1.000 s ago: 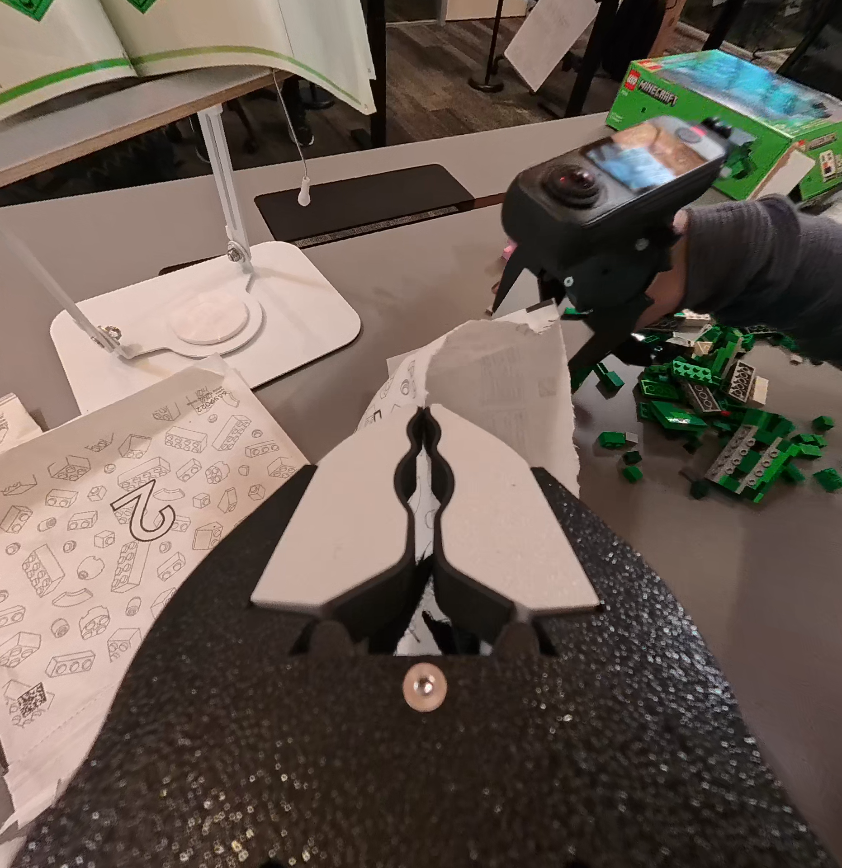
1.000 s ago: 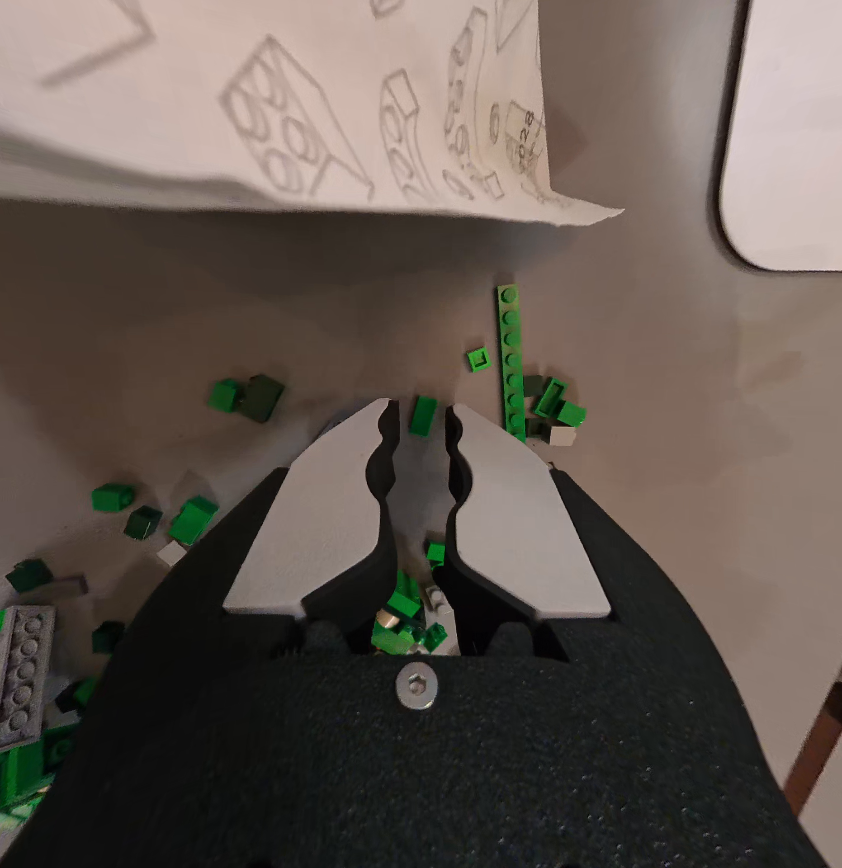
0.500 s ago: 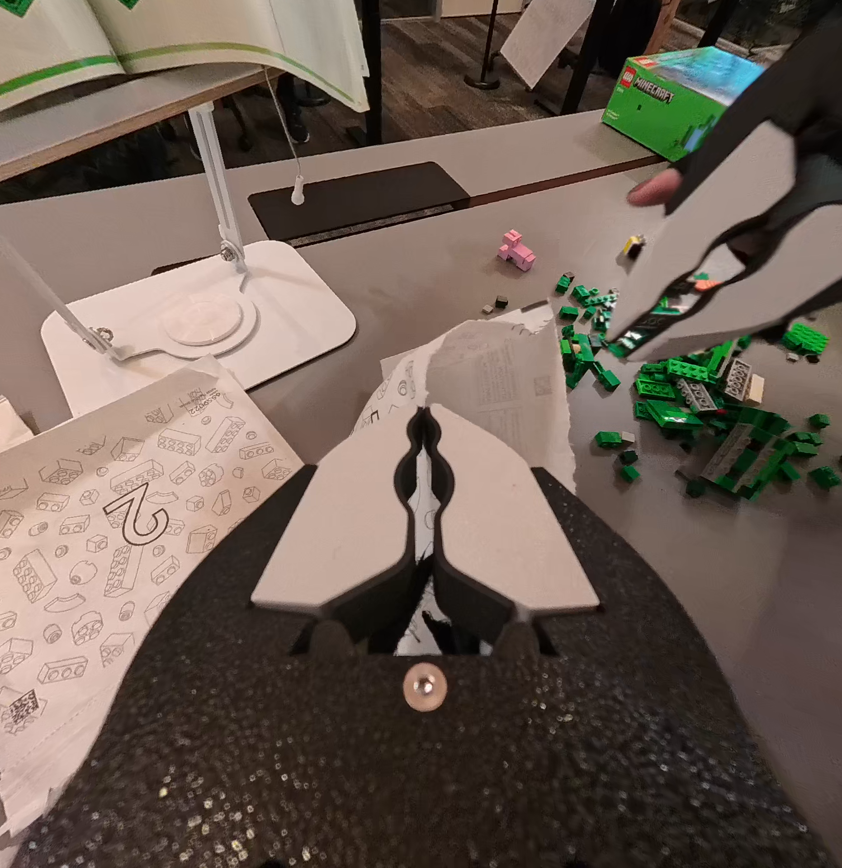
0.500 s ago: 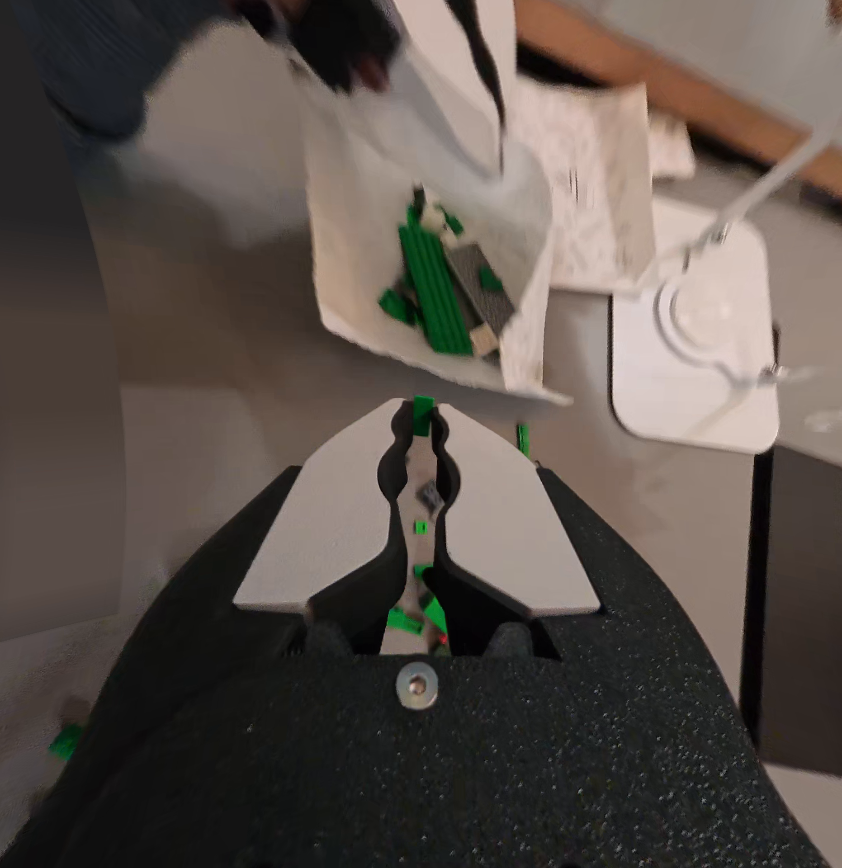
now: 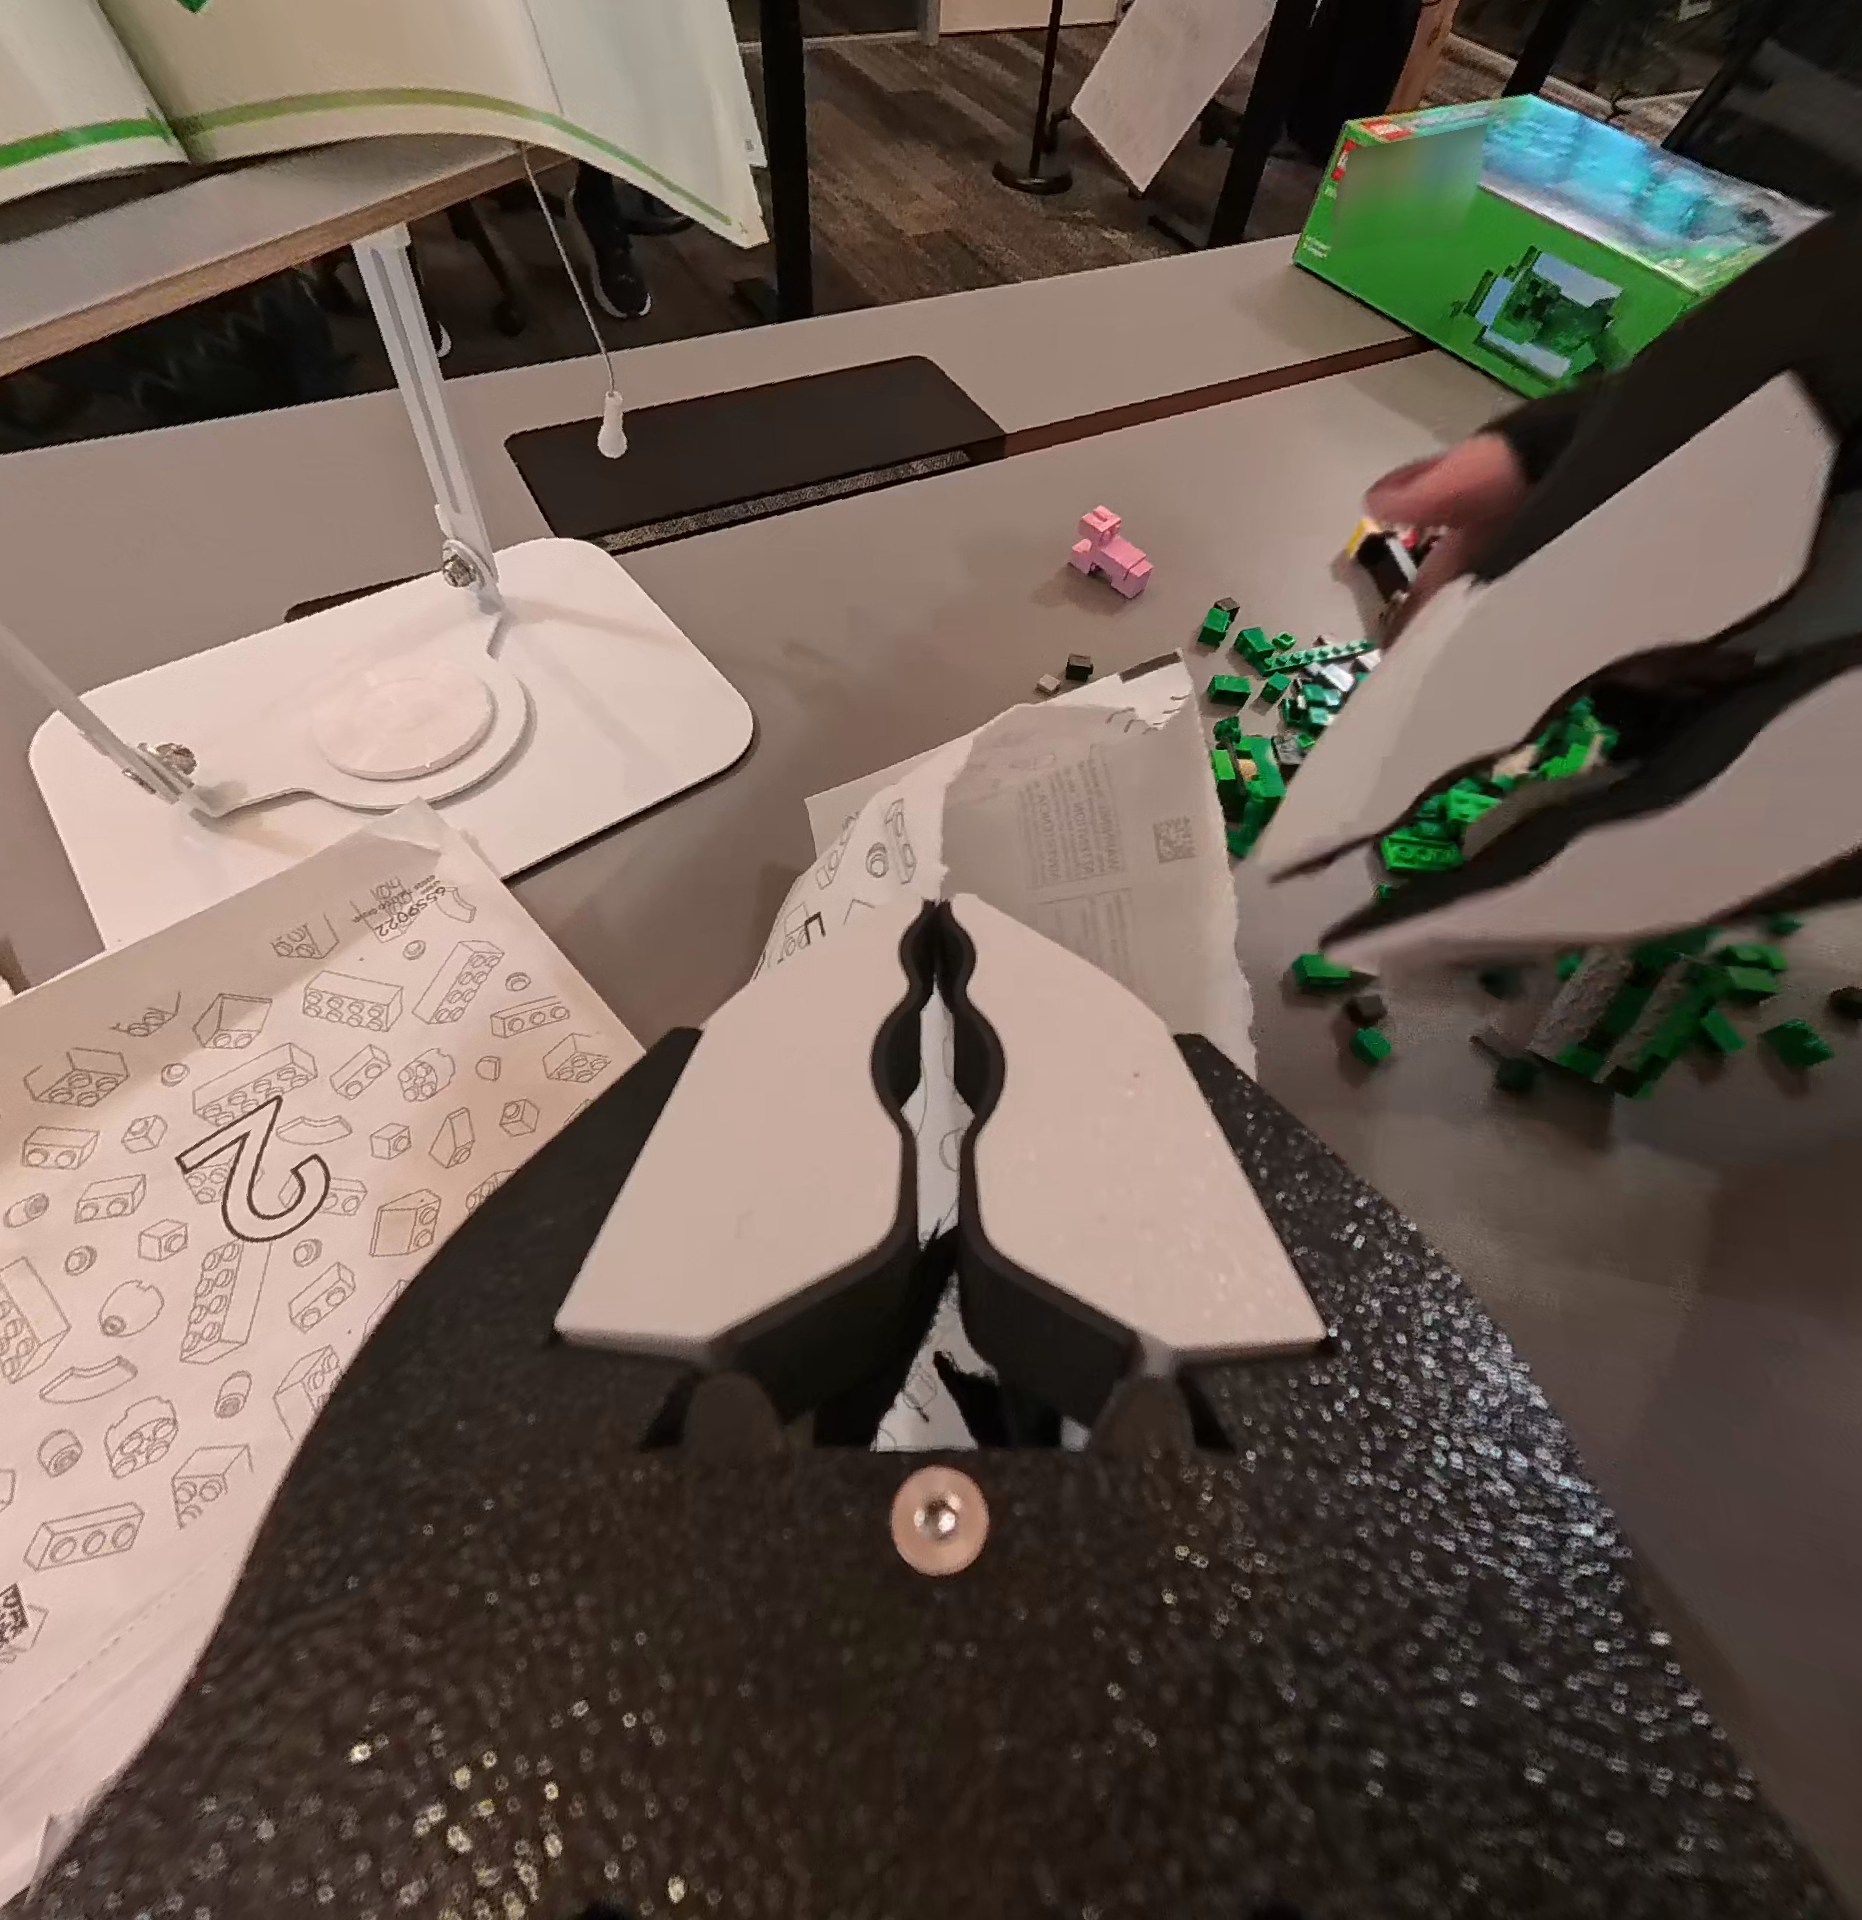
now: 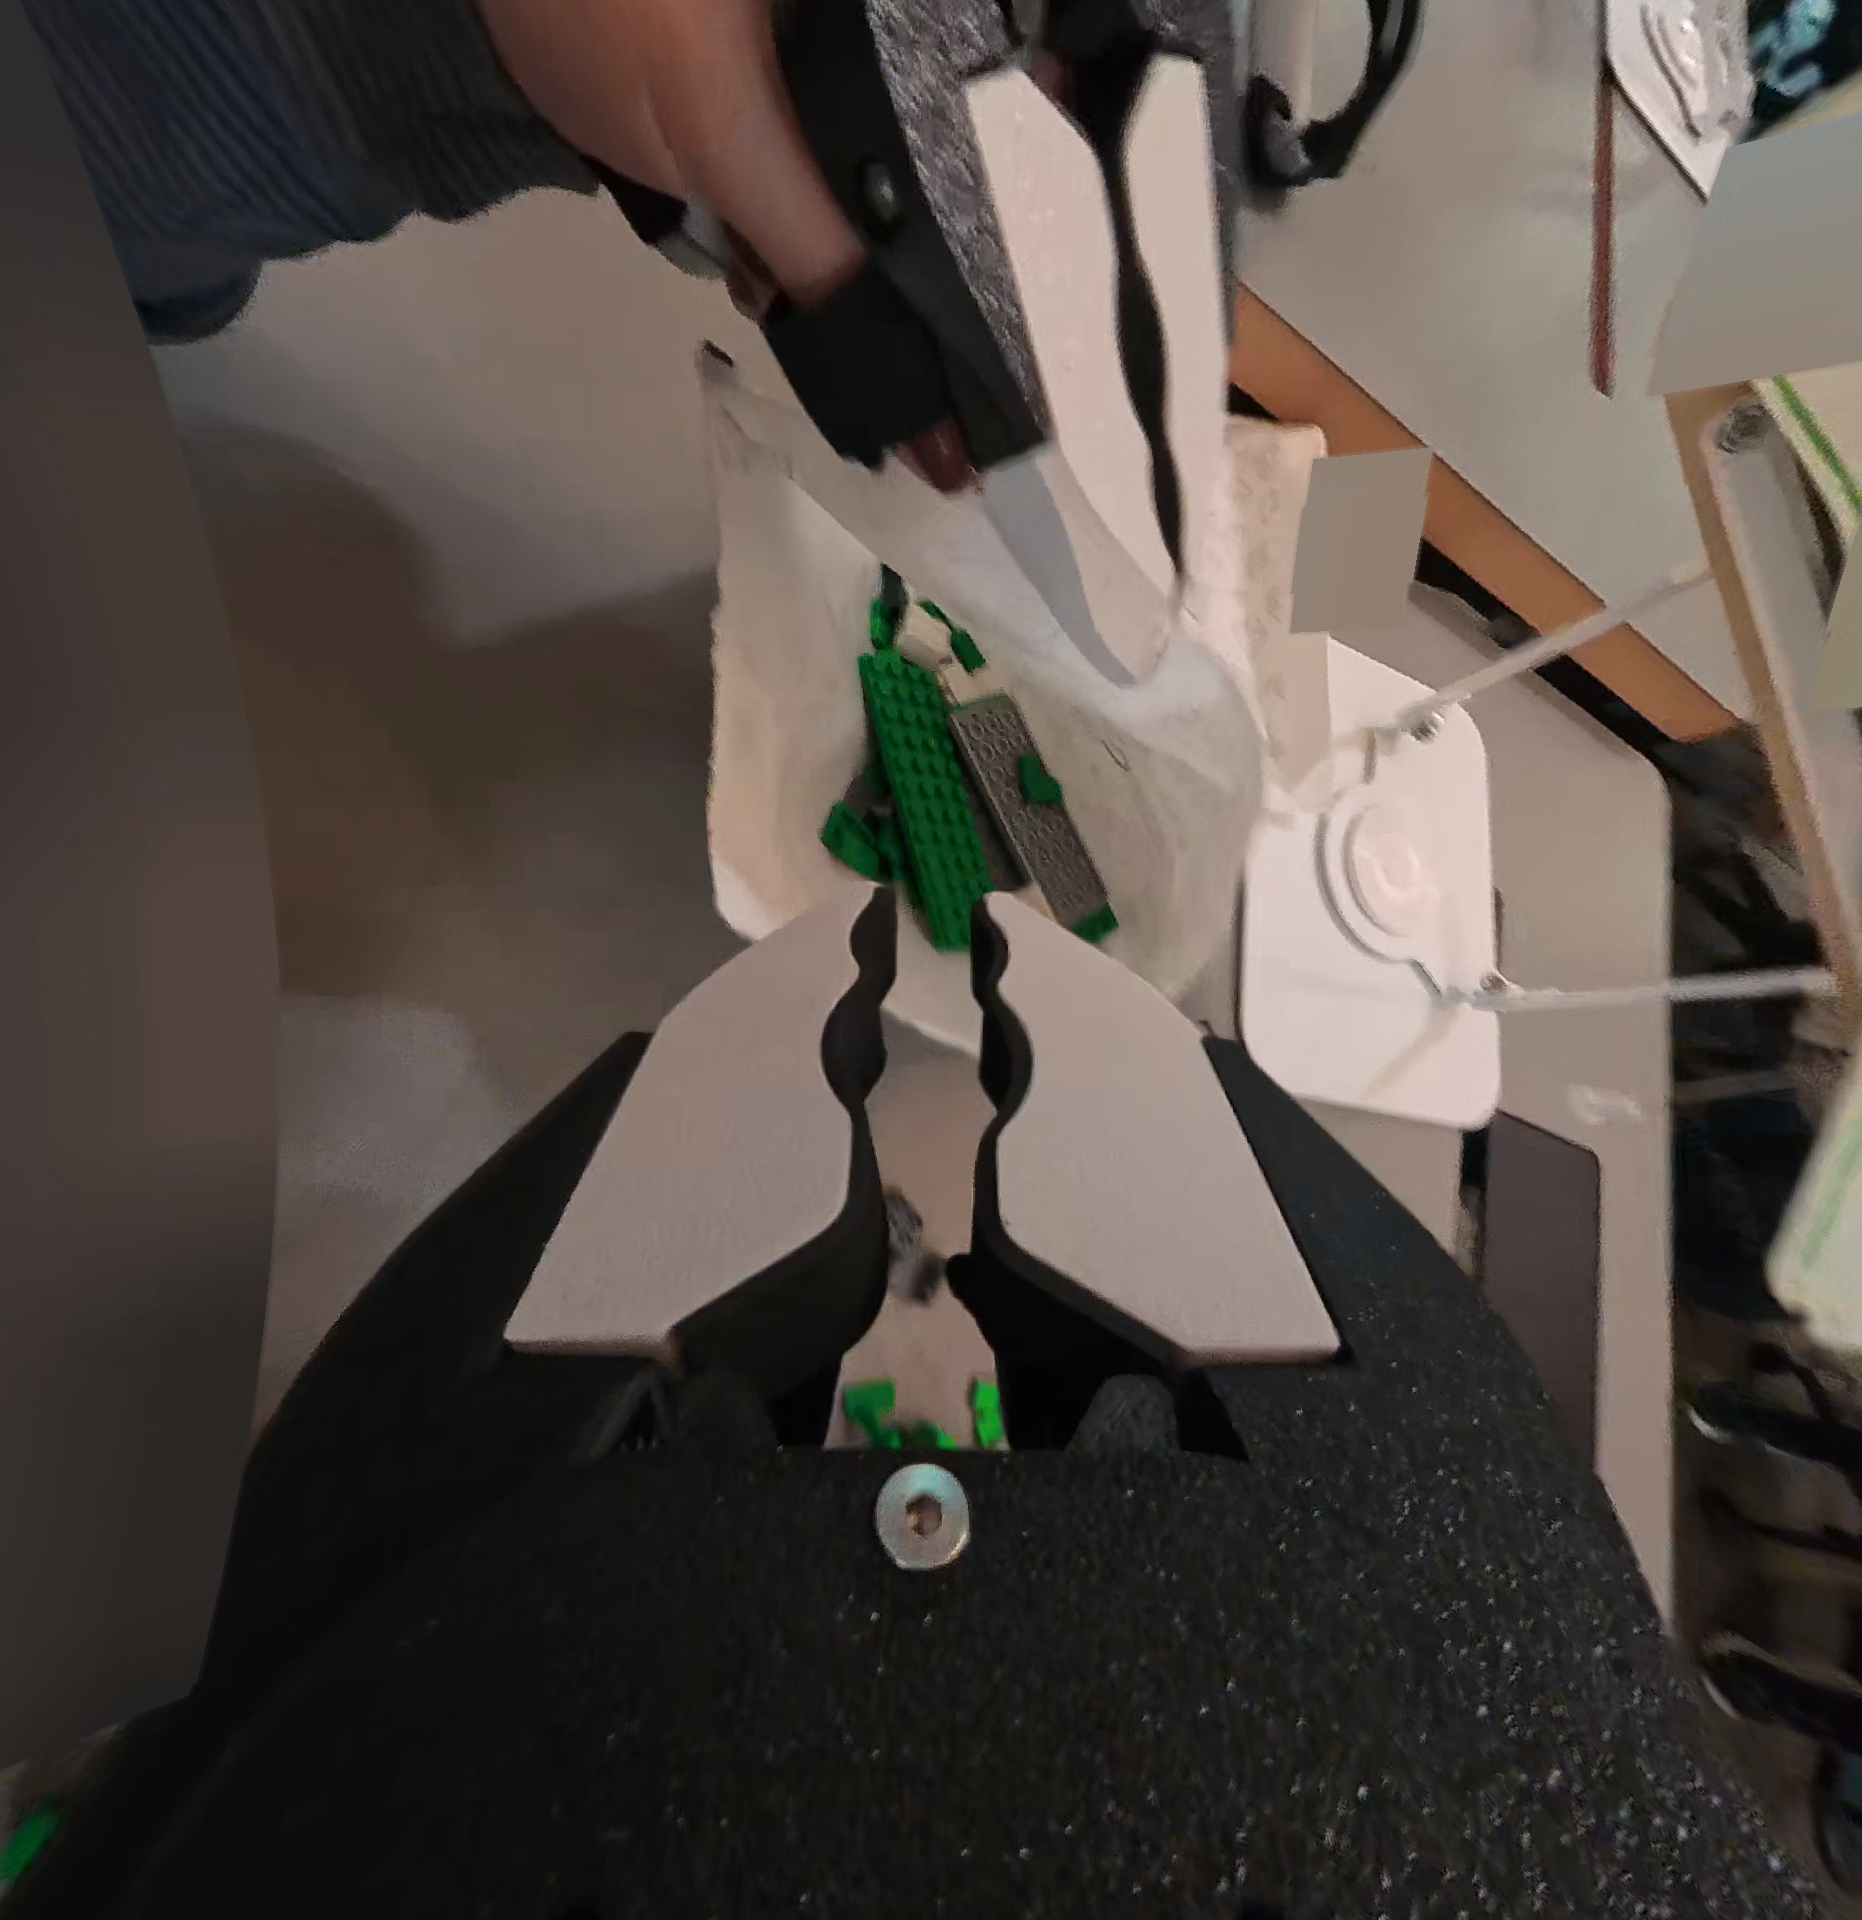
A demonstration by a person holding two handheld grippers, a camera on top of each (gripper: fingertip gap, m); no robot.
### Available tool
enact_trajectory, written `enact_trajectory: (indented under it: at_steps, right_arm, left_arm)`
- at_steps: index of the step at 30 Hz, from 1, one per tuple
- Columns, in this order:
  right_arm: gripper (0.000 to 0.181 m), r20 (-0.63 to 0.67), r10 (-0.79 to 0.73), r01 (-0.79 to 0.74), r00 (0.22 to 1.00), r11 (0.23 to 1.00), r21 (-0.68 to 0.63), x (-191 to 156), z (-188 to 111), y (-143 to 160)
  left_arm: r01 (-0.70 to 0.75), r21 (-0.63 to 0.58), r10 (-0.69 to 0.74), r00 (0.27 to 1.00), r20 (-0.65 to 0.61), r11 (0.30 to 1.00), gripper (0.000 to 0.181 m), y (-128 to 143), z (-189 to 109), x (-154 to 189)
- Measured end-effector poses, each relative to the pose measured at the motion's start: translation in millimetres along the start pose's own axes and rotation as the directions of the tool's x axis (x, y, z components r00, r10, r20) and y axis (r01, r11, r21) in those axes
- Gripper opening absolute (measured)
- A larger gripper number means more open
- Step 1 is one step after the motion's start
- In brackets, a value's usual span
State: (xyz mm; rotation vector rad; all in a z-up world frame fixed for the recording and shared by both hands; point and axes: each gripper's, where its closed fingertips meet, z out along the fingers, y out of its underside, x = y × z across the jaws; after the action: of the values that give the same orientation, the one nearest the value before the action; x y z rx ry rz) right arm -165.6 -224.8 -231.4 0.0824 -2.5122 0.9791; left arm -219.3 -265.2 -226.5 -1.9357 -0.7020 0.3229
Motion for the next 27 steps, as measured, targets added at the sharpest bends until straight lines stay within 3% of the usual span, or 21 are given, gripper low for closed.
enact_trajectory:
  at_steps: [1,3,6,9,11,15,19,27]
  right_arm:
    - [0.008,-0.029,0.007,-0.007,1.000,1.000,-0.019,6,-9,8]
    - [0.003,-0.035,0.076,-0.078,0.997,0.994,-0.082,14,-23,34]
    - [0.014,0.050,0.233,-0.207,0.971,0.927,-0.312,7,-24,95]
    - [0.015,0.126,0.304,-0.210,0.944,0.852,-0.480,-11,-13,140]
    - [0.018,0.124,0.270,-0.164,0.955,0.825,-0.541,-13,-9,162]
    - [0.030,0.184,0.394,-0.268,0.901,0.836,-0.479,-25,9,157]
    - [0.032,0.126,0.360,-0.233,0.924,0.793,-0.563,-21,4,176]
    - [0.028,0.131,0.397,-0.259,0.908,0.781,-0.569,-23,1,182]
  left_arm:
    - [0.002,0.000,-0.002,1.000,-0.003,1.000,0.000,0,0,0]
    - [0.003,0.000,-0.003,1.000,-0.004,1.000,0.000,0,0,0]
    - [0.005,-0.001,-0.005,1.000,-0.004,1.000,0.000,0,-1,-1]
    - [0.003,-0.003,-0.003,1.000,-0.005,1.000,0.000,0,-1,0]
    - [-0.001,-0.006,0.001,1.000,-0.007,1.000,0.000,1,0,1]
    - [-0.003,-0.007,0.003,1.000,-0.014,1.000,0.000,1,0,2]
    - [-0.003,-0.006,0.003,1.000,-0.020,1.000,0.000,1,1,3]
    - [-0.003,-0.007,0.003,1.000,-0.026,1.000,0.000,1,2,4]
